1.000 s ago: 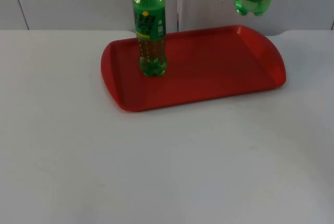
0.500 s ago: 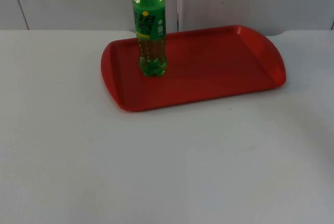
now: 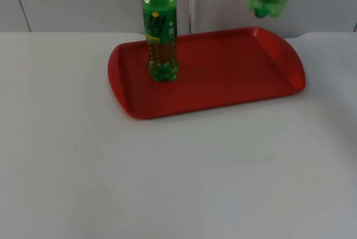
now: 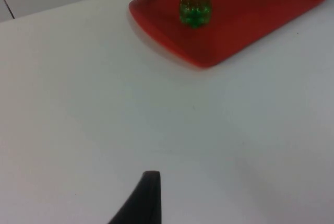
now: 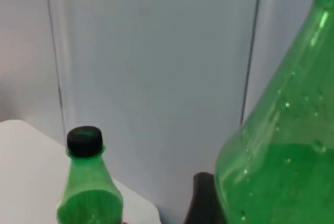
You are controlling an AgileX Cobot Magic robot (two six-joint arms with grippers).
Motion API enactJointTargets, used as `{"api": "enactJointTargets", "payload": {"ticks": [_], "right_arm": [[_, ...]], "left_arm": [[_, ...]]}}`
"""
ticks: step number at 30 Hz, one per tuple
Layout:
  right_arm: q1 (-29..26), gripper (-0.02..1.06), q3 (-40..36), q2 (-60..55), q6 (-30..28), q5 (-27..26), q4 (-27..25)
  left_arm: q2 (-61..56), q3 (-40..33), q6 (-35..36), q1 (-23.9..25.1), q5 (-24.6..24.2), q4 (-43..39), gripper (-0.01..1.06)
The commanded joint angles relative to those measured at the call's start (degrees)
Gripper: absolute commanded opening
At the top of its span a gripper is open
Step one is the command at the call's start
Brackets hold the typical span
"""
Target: Place the bottle upright on the tray.
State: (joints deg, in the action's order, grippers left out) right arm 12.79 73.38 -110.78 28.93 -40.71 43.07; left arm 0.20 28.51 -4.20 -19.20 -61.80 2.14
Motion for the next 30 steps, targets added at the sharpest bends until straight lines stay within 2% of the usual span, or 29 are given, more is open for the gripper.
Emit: {"api": "enactJointTargets", "payload": {"ticks": [1,5,8,21,30], "right_arm": [[-0.1,0.00,0.2,-2.2,-3.9,-6.1,-4.1],[-0.1,0.00,0.2,-7.3,-8.7,-12.2,-12.0],[-0.1,0.00,0.4,-9.7,-10.8,-15.0,-13.9],[0.6,0.00,13.3,-22.5,-11.0,-15.1,-13.2],[0.6,0.00,16.2,-26.8,-11.0,-15.2,-13.2]], "left_arm": [[-0.2,-0.2,0.0,-0.1,0.1,0.0,1.05],[-0.2,-0.2,0.0,-0.1,0.1,0.0,1.05],[-0.2,-0.2,0.0,-0.1,0.1,0.0,1.05],[-0.2,-0.2,0.0,-0.1,0.1,-0.1,1.05],[-0.2,-0.2,0.0,-0.1,0.1,-0.1,1.05]]}}
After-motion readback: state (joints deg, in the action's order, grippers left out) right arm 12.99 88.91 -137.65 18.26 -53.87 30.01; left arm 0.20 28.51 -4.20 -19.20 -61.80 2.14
